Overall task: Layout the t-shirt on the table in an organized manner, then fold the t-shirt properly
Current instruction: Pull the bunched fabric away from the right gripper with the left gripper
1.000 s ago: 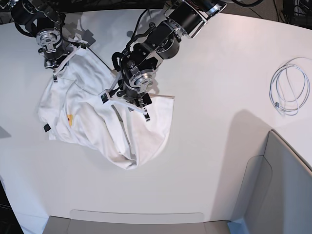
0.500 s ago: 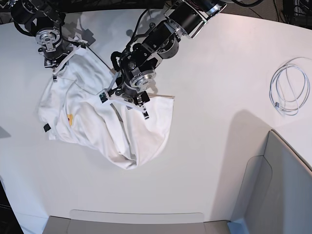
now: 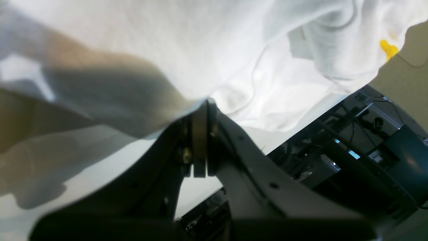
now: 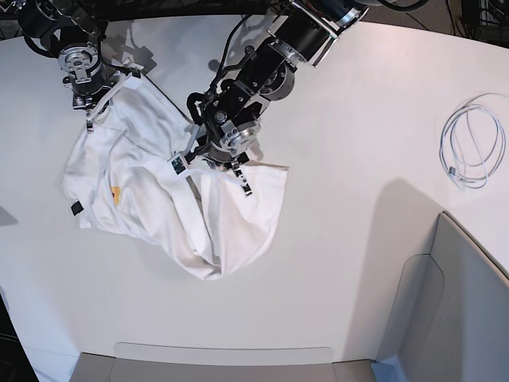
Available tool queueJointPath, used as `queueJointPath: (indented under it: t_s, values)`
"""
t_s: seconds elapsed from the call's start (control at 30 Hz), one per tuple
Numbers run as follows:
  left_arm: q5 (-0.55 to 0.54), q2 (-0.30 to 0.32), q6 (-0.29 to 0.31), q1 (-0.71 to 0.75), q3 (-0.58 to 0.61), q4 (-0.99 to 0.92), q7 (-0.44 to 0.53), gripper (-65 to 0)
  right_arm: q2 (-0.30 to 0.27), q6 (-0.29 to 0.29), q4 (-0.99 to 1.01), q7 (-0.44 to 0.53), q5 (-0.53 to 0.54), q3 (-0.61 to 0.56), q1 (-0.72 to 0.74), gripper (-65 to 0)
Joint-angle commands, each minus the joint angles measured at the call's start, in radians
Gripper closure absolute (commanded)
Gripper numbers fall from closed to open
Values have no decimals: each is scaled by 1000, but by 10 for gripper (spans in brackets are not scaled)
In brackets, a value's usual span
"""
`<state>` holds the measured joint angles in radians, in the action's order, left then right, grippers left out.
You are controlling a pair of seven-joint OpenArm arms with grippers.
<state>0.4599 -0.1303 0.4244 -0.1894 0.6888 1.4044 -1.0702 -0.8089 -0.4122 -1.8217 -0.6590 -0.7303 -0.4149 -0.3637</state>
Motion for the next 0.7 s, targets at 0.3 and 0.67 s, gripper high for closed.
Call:
queueJointPath:
  t_s: [0.3, 0.67]
  values:
    - [12, 25, -2, -9, -114, 329, -71, 0, 9, -84, 9, 86, 137, 63, -30, 0]
    - [13, 77, -2, 49, -261, 494, -71, 0, 69, -84, -8, 86, 228, 278, -24, 0]
